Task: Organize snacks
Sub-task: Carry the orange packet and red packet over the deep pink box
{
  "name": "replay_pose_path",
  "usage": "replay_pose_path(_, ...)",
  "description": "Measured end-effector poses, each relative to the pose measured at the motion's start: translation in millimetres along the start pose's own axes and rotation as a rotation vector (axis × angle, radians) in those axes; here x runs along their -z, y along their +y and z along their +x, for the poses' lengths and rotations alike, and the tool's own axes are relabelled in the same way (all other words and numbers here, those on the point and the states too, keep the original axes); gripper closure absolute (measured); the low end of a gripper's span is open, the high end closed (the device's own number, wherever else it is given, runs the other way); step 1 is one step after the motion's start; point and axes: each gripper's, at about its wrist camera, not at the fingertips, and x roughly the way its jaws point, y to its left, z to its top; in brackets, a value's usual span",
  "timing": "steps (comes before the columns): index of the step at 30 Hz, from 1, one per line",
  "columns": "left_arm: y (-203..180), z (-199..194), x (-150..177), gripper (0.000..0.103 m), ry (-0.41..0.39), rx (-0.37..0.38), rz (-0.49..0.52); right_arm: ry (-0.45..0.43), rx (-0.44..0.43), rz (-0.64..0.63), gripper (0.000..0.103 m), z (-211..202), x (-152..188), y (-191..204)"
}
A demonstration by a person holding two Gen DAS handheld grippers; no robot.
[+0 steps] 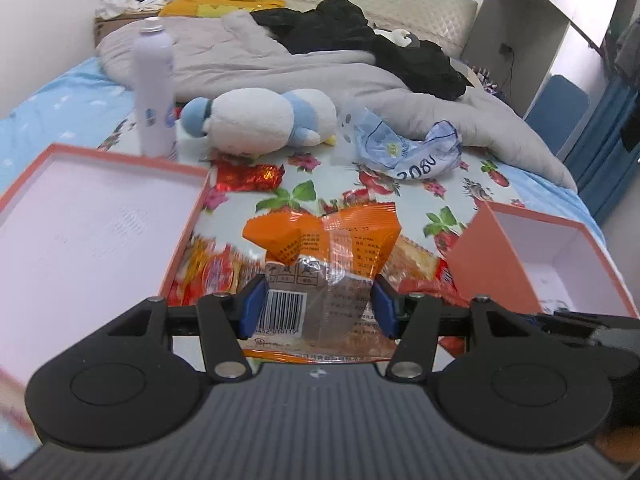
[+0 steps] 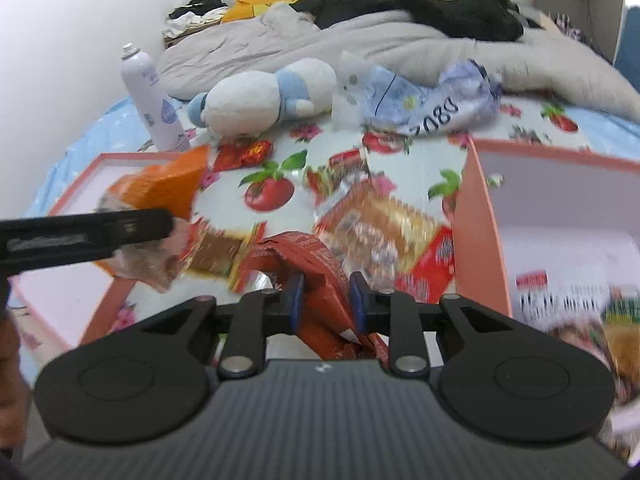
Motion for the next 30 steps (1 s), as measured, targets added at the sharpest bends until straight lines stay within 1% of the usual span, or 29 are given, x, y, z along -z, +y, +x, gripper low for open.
replay_pose_path(4,2.5,-31.1,24.0,0.042,0.034,0.015,-0.043,-0.030,0.005,0.006,0.076,-36.8,10.1,5.6)
replay_pose_path(7,2.2,-59.0,37.9,0.042,0.012,0.008,-0.066,-0.051,0.003,0.026,0.077,-64.5,19.9,8.9)
replay_pose_path(11,-2.4,-96.9,53.6,0.042,-0.007,0.034,-0.091,-0.066,-0.008,0.052,0.077,-101.3,43.0,17.7)
replay_pose_path(14,-11.0,-118.3,62.0,0.042,-0.019,0.048,-0.075,-0.089,-0.011,0.064,0.077,-126.0,59.6,24.1)
replay_pose_path(19,-22.5,-149.6,75.3,0.042,-0.038,0.082,-0.078,-0.127,-0.014,0.071,0.077,-158.7,73.6,23.9)
replay_pose_path(25,-38.4,-170.5,84.2,0.042,-0.054,0.107,-0.071,-0.171,-0.007,0.098,0.077,-190.9,82.4,9.0)
replay_pose_path(30,-55.5,-177.4,82.6,0.042,-0.072,0.134,-0.057,-0.204,0.014,0.118,0.077,-211.8,90.4,-4.2)
